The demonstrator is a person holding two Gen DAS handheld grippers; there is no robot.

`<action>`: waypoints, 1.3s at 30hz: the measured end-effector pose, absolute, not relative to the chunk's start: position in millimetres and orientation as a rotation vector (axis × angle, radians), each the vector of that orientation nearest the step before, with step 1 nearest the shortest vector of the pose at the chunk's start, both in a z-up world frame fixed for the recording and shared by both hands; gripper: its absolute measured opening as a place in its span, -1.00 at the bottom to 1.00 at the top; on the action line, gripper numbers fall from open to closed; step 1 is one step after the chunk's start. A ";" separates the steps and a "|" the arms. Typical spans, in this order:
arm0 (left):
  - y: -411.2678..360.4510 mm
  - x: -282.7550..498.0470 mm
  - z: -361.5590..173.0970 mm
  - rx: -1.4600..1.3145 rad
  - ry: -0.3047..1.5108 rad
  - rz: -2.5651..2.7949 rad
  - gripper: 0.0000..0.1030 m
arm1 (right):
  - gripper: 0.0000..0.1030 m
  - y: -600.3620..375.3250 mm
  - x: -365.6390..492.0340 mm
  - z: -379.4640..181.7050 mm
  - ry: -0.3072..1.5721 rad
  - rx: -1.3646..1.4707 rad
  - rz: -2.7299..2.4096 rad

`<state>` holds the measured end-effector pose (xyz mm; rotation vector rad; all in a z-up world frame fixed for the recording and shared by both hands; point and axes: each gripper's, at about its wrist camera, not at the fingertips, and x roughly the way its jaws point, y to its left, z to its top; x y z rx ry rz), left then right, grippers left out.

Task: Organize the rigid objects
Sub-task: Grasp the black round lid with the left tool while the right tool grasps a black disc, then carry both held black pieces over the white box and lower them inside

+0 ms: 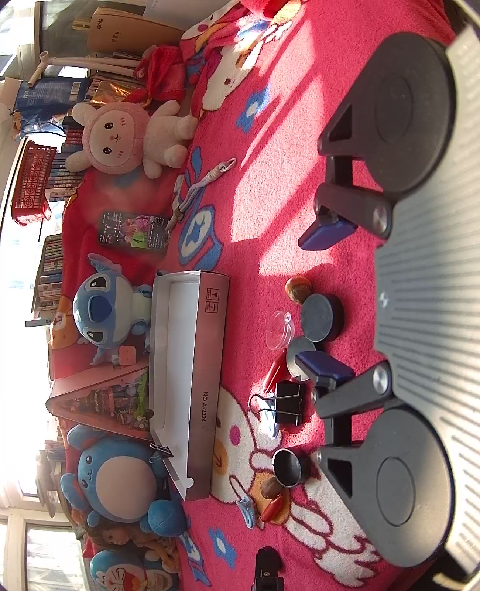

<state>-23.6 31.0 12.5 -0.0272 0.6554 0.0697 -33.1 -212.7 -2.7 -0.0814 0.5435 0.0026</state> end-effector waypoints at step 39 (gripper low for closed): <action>36.4 -18.6 16.6 -0.107 0.650 -0.011 -0.42 | -0.29 -211.5 -35.0 11.1 0.543 0.011 0.057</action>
